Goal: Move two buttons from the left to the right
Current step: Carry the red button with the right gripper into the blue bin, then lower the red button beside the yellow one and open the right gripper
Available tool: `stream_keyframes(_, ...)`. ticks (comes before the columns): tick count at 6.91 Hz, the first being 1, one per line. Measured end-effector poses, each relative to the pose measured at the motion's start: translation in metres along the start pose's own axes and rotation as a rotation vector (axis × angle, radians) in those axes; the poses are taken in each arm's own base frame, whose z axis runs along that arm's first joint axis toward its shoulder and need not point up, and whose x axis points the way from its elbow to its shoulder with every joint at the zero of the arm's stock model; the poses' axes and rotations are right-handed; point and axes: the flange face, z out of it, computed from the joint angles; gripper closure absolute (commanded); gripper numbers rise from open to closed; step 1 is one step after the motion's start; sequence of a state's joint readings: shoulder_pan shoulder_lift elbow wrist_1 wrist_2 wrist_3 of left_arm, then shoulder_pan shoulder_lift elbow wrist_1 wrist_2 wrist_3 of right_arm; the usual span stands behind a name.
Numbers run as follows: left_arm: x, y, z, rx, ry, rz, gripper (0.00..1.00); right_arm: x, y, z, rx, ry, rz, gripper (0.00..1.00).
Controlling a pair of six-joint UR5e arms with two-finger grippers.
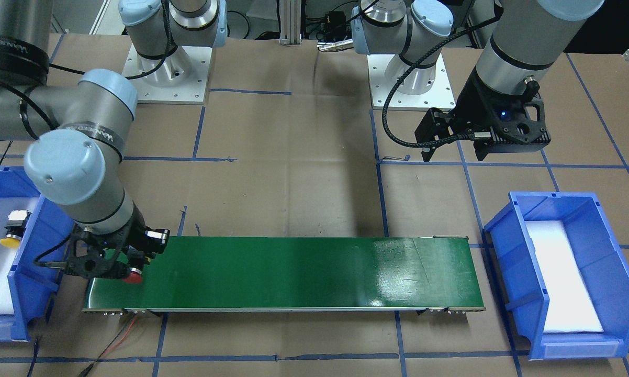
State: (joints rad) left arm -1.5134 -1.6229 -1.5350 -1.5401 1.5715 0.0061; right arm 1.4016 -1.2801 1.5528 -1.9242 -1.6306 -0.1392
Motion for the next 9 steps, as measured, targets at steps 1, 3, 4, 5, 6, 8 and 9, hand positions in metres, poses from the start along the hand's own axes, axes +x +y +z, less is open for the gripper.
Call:
stream_keyframes(1, 0.0, 0.0, 0.0, 0.0, 0.0, 0.0, 0.0, 0.058, -0.002, -0.015, -0.007, 0.003, -0.042, 0.98)
stream_keyframes(3, 0.0, 0.0, 0.0, 0.0, 0.0, -0.001, 0.0, 0.167, -0.008, -0.016, -0.034, 0.004, -0.14, 0.98)
stream_keyframes(4, 0.0, 0.0, 0.0, -0.001, 0.0, -0.001, 0.0, 0.204, -0.01, 0.01, -0.063, -0.012, -0.157, 0.98)
stream_keyframes(5, 0.0, 0.0, 0.0, -0.001, 0.0, 0.0, 0.0, 0.225, -0.013, 0.044, -0.103, -0.037, -0.159, 0.98)
stream_keyframes(6, 0.0, 0.0, 0.0, 0.0, 0.0, 0.0, 0.0, 0.233, -0.016, 0.073, -0.136, -0.059, -0.157, 0.98)
stream_keyframes(8, 0.0, 0.0, 0.0, 0.001, -0.001, -0.001, 0.0, 0.234, -0.017, 0.108, -0.172, -0.082, -0.152, 0.98)
stream_keyframes(9, 0.0, 0.0, 0.0, 0.001, -0.001, -0.001, 0.0, 0.232, -0.016, 0.119, -0.179, -0.086, -0.145, 0.98)
